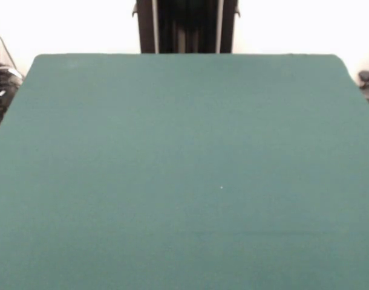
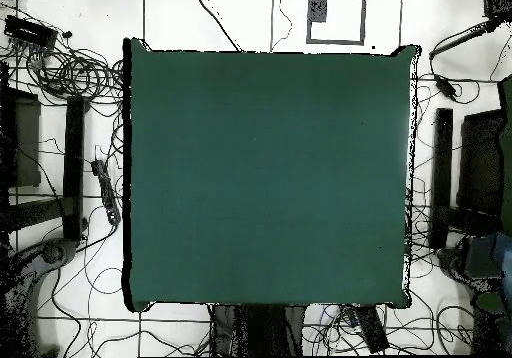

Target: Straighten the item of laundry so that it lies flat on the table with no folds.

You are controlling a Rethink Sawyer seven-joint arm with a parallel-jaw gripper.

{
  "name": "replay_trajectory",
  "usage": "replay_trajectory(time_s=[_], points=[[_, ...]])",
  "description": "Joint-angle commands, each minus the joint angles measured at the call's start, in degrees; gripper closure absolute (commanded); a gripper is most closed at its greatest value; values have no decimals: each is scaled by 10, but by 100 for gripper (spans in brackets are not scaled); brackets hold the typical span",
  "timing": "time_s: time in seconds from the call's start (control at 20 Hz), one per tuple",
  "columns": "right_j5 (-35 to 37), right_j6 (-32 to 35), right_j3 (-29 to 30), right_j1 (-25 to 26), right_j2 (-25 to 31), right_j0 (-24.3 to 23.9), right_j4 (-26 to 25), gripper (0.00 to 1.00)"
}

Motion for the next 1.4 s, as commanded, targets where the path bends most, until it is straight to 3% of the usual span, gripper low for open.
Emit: replay_trajectory(time_s=[0.05, 0.45, 0.8, 1.4], points=[[-28, -57, 88, -18, 21, 77, 4, 100], [-42, -4, 116, -22, -10, 122, -2, 100], [-40, 46, 107, -14, -31, 164, -20, 100], [-44, 134, 119, -7, -88, 270, -26, 100]])
